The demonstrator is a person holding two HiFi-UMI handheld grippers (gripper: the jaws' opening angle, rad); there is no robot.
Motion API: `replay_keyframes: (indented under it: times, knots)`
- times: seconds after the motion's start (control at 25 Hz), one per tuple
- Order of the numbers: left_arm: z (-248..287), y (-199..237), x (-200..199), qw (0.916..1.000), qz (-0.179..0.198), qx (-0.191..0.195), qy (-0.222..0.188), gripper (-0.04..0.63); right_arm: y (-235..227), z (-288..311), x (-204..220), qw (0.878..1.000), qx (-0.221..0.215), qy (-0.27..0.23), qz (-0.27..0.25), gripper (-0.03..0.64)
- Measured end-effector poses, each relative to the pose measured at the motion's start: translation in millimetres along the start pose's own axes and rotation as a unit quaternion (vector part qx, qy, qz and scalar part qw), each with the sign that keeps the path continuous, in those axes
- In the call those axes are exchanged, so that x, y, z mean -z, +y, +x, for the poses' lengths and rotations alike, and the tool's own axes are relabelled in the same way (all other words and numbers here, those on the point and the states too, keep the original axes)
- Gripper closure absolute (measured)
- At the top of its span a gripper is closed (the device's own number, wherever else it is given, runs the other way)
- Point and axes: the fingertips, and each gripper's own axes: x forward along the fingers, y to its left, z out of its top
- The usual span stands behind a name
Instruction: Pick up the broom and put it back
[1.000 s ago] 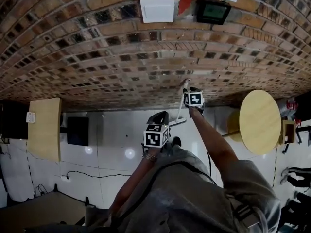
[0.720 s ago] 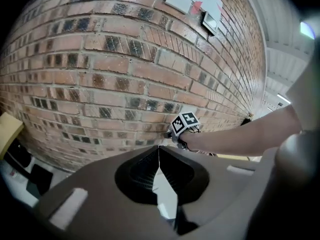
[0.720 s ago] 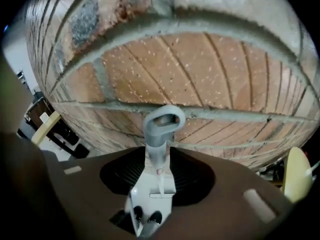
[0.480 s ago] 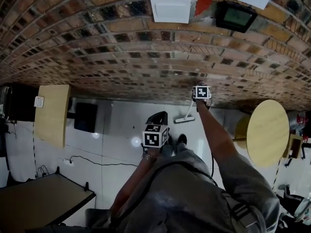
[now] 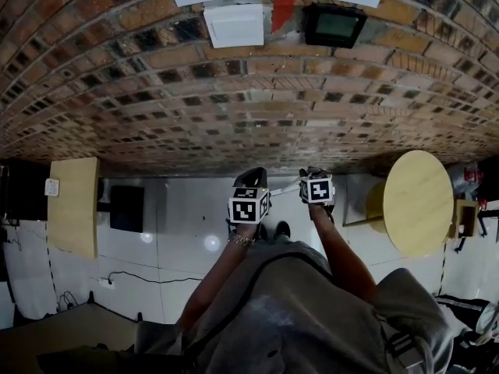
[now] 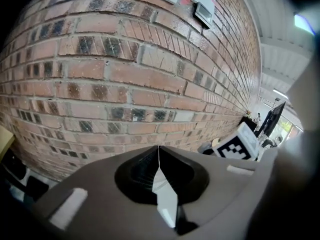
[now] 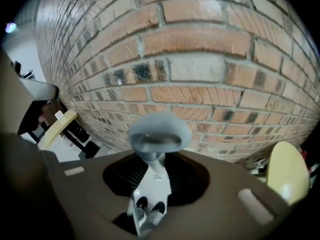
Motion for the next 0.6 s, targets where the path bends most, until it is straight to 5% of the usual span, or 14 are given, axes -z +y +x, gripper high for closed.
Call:
replay_keyframes:
  times: [0.28,0.6]
  knots:
    - [22,-31,-32,0.9993,0.022,0.022,-0.021,0.627,23,-82,-56,0.998,-0.019,-0.06,-0.016,0.517]
    - [33,-51,-47,0.9987,0.027,0.029,-0.032,0.629,35,-102,-85,0.995,-0.043,-0.084,-0.017,0.517]
